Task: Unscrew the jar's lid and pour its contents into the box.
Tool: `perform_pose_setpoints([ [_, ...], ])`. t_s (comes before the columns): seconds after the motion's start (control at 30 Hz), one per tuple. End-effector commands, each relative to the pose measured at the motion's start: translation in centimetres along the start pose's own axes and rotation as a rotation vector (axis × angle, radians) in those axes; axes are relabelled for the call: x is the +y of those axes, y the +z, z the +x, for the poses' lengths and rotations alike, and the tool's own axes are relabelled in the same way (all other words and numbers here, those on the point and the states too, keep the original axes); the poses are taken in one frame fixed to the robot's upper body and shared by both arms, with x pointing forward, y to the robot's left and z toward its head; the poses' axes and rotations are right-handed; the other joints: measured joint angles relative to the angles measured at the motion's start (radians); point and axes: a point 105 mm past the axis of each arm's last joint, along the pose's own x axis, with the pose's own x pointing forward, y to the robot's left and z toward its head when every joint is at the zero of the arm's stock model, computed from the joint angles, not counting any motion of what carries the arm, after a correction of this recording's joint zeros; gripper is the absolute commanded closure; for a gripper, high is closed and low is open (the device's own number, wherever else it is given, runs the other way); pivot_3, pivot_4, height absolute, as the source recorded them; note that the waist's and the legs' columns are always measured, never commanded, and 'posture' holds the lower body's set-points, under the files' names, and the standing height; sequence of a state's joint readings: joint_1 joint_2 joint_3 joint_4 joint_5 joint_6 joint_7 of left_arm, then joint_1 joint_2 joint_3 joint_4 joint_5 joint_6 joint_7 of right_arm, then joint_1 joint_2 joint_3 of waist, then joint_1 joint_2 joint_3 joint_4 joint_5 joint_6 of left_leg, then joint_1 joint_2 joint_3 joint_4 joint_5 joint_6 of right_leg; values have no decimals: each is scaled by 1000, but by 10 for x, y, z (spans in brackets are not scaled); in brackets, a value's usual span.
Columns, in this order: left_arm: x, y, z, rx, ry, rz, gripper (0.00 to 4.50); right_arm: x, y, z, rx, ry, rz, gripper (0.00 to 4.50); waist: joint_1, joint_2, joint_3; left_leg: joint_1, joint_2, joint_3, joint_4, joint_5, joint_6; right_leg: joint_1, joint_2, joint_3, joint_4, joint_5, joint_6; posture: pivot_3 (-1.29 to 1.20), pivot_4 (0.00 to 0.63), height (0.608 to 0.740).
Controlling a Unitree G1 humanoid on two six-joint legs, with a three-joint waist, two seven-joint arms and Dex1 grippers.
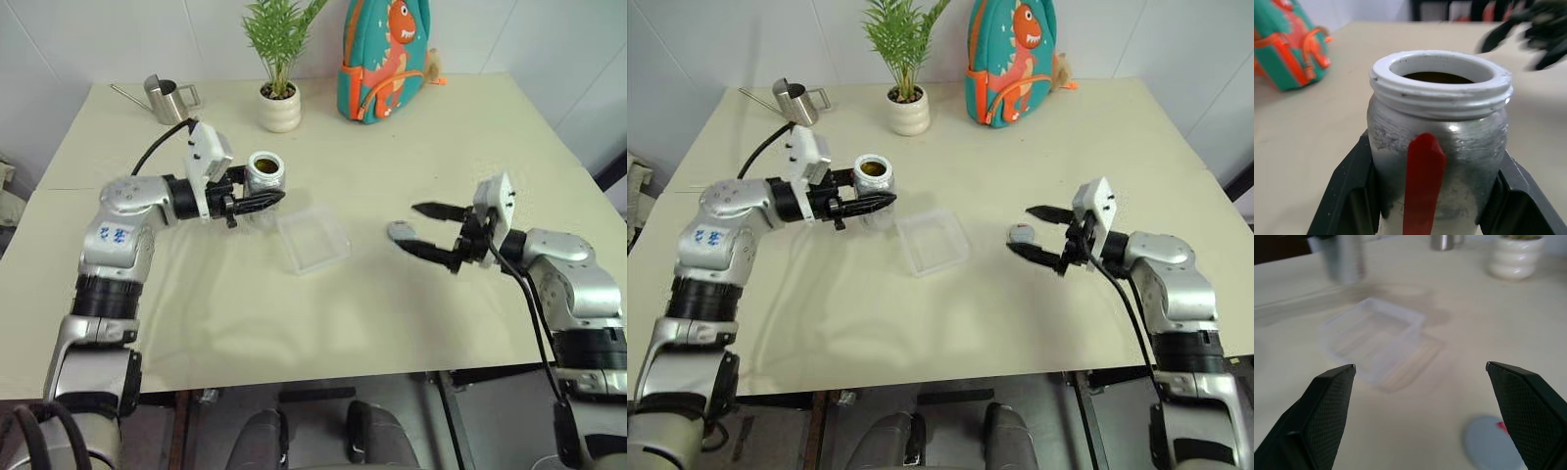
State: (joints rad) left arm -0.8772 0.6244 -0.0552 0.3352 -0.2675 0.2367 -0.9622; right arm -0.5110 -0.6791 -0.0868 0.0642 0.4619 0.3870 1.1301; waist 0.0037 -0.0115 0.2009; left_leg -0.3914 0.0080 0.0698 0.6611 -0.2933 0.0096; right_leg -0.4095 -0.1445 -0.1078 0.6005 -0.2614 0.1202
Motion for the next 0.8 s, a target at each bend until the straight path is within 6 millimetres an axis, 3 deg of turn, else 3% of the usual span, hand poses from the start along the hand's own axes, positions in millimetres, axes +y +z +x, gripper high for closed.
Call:
perform_pose_setpoints([
  [0.03,6,3,11,55,-3,172,2537,11,19,0,-30,13,-54,18,0,0,0,0,0,0,0,0,0,0,0,0,0,0,0,0,150,740],
  [0.23,14,14,34,84,103,590,2537,14,9,0,-18,-37,-45,18,11,-1,0,-2,0,1,1,-2,1,-1,0,-1,-2,0,1,0,150,740],
  [0.3,13,14,39,118,149,842,2537,15,8,1,-23,-48,-40,18,16,-1,0,-3,0,1,2,-2,1,-1,0,-1,-3,1,1,0,150,740],
  [0.4,14,23,48,83,262,1066,2537,15,7,3,-32,-58,-29,18,20,-1,0,-3,-1,2,2,-2,2,-1,0,0,-4,1,2,0,150,740],
  [0.47,6,28,54,82,288,1378,2537,15,6,5,-35,-64,-27,18,22,-1,0,-4,-1,1,2,-3,2,-1,0,0,-4,2,3,0,150,740],
  [0.63,-5,29,57,-15,367,1860,2537,13,6,7,-41,-74,-25,18,23,-1,0,-6,-2,1,2,-4,4,-3,-1,0,-5,2,4,0,150,740],
  [0.8,-7,27,59,-111,413,2112,2537,12,8,10,-55,-71,-16,18,24,-1,0,-12,-2,0,3,-3,5,-6,-1,0,-6,3,5,0,150,740],
])
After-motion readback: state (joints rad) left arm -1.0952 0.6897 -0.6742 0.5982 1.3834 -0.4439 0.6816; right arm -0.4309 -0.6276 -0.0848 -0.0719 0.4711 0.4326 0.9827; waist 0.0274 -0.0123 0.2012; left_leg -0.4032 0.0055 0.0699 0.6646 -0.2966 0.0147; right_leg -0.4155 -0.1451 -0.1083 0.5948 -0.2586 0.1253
